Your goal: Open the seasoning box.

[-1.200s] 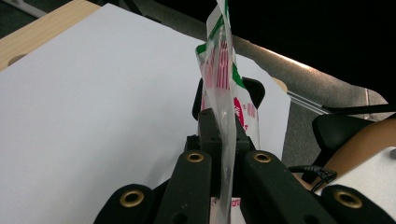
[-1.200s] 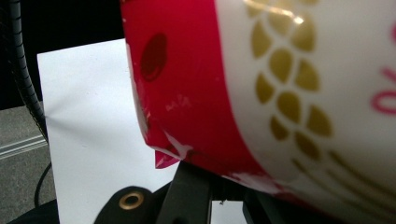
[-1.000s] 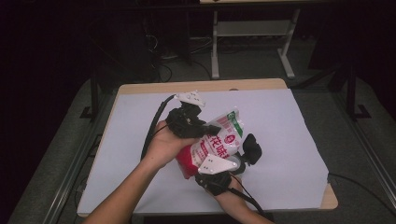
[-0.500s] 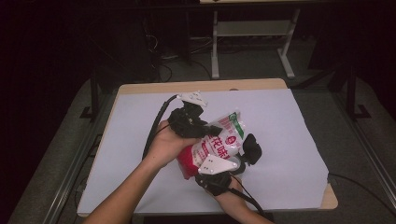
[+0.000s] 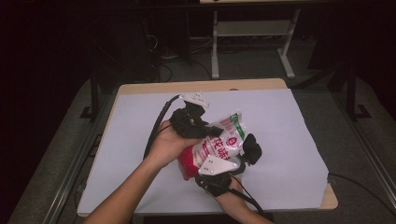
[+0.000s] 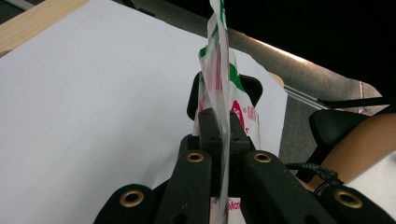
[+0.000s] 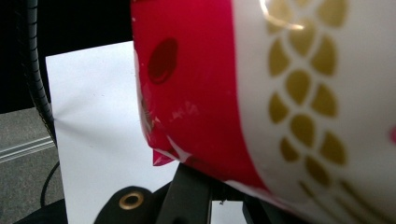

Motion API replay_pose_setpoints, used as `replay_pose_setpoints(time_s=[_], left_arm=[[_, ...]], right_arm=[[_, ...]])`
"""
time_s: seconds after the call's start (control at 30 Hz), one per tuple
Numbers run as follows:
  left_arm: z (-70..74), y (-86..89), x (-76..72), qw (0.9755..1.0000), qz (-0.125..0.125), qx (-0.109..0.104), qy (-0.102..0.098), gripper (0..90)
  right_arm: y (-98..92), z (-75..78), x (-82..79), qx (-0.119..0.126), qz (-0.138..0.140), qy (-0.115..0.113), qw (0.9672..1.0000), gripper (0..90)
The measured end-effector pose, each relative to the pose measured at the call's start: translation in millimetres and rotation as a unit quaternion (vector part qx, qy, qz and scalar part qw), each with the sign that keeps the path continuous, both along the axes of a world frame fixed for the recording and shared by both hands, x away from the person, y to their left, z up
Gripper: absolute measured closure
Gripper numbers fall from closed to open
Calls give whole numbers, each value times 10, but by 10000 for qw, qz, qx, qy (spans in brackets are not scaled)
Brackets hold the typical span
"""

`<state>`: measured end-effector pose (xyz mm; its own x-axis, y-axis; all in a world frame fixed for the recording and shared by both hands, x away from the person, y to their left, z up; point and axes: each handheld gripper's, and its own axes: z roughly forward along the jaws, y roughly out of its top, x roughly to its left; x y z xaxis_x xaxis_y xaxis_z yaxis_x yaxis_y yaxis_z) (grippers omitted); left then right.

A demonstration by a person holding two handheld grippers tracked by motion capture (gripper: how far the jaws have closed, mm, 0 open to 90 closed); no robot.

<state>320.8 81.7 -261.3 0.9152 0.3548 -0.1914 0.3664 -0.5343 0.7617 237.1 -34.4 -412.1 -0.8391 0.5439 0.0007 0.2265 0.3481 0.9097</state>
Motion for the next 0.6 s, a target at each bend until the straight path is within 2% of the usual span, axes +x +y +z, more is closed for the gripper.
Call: replay_pose_setpoints(time_s=[0.23, 0.47, 0.6], left_arm=[[-2, -12, -8, 10000, -53, 20, 10, 900], [-8, -17, 2, 9999, -95, 40, 30, 900], [-17, -34, 2, 9999, -91, 13, 46, 900]], right_arm=[[-13, -4, 25, 114, 112, 167, 9997, 900], [-23, -9, 46, 189, 237, 239, 9993, 900], [-25, -12, 48, 193, 207, 282, 9992, 900]])
